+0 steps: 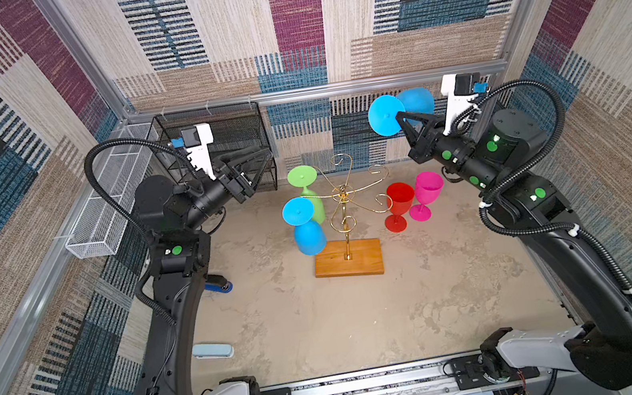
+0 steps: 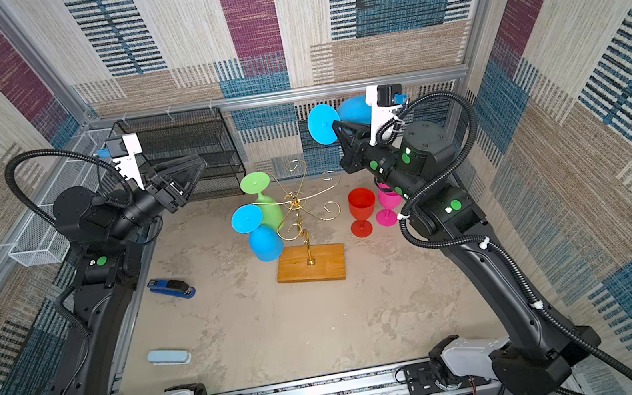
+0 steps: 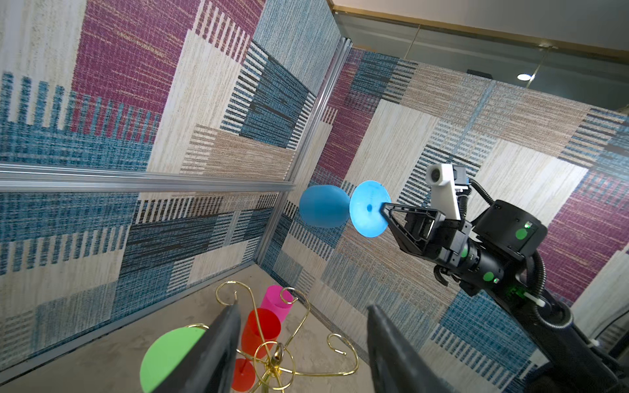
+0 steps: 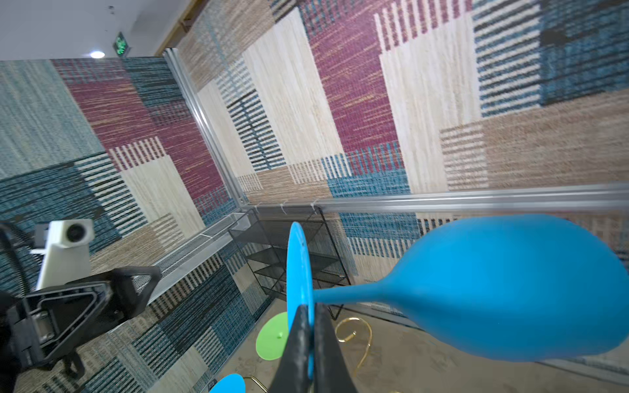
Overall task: Take the wine glass off the wine glass rack
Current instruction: Pick up the wine glass from the wine glass rack.
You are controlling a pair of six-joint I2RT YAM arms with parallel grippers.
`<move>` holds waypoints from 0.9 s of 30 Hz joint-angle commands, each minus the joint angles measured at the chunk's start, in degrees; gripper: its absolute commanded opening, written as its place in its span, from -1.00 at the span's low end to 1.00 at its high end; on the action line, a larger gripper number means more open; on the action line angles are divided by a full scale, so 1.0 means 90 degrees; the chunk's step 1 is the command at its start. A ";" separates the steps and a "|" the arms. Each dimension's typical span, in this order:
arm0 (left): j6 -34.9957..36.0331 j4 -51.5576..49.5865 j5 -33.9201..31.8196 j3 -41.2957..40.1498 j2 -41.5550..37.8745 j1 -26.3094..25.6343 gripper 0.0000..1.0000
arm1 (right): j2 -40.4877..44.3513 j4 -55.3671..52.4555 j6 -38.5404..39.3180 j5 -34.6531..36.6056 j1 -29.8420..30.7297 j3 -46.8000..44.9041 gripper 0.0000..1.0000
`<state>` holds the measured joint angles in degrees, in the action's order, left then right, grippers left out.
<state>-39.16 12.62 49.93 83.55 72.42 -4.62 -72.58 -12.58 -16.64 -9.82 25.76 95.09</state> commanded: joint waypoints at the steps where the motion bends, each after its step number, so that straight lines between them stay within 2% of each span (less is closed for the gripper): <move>1: -0.0651 0.0287 0.0226 0.0292 0.0273 -0.0176 0.19 | -0.0206 0.0642 0.0408 -0.1039 0.0014 0.0174 -1.00; 8: -0.1814 0.1689 0.0334 0.0596 0.0986 -0.0468 0.14 | -0.0660 0.0865 0.0453 -0.2456 0.0150 0.0627 -1.00; 13: -0.2490 0.2432 0.0623 0.0878 0.1467 -0.0599 0.07 | -0.1051 0.0788 0.0389 -0.2761 0.0340 0.1013 -1.00; 20: -0.3072 0.3390 0.0933 0.0946 0.1705 -0.0707 0.01 | -0.1540 0.0860 0.0358 -0.2742 0.0723 0.1343 -1.00; 27: -0.3118 0.3510 0.1013 0.0827 0.1706 -0.0722 -0.04 | -0.1983 0.0860 0.0283 -0.2833 0.0906 0.1746 -1.00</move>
<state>-65.08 40.27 57.32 91.44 87.74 -11.00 -89.52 -7.09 -13.32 -34.89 33.52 109.78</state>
